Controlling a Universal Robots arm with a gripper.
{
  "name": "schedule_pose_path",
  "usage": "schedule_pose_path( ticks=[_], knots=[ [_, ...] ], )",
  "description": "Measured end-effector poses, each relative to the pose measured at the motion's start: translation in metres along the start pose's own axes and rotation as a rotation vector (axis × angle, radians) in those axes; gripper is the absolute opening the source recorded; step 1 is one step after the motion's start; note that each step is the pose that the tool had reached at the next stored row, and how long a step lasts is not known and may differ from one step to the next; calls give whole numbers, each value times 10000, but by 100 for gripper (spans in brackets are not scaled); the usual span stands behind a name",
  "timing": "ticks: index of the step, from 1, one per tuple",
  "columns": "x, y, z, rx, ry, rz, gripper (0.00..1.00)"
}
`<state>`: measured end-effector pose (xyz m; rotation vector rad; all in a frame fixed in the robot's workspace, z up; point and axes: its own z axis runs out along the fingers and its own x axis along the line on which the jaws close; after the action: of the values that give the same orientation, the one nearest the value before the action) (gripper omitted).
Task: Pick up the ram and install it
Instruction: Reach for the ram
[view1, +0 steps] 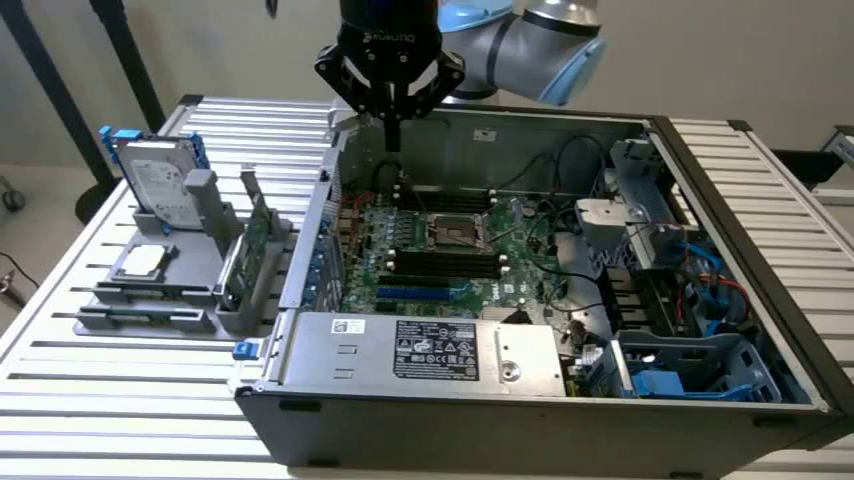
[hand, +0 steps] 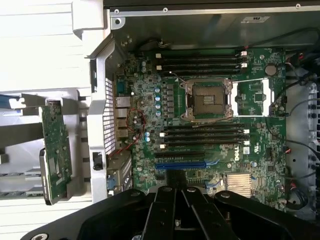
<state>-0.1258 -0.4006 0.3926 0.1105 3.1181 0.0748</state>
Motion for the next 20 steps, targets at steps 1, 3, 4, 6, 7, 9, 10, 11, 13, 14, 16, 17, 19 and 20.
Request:
schedule_pose_path(
  ticks=[1, 3, 4, 6, 7, 9, 10, 11, 13, 14, 16, 17, 19, 20],
  knots=[
    [38, -13, 0, -1, -1, -1, 11],
    [131, -40, 2, -1, -1, 0, 11],
    [175, -51, 3, -1, -1, 0, 11],
    [264, -68, 8, -1, 0, 0, 11],
    [309, -77, 10, -1, -1, 1, 11],
    [398, -92, 17, -1, -1, -1, 11],
    [444, -98, 22, -2, -1, -1, 11],
    [491, -104, 27, -1, 0, 1, 11],
    [581, -115, 37, -1, 0, -1, 11],
    [627, -120, 43, -1, 0, -1, 11],
    [717, -130, 55, -2, -1, 0, 11],
    [762, -135, 61, -1, 0, 0, 11],
    [851, -145, 73, -2, -1, 0, 11],
    [899, -150, 79, -2, -1, 1, 11]
  ],
)
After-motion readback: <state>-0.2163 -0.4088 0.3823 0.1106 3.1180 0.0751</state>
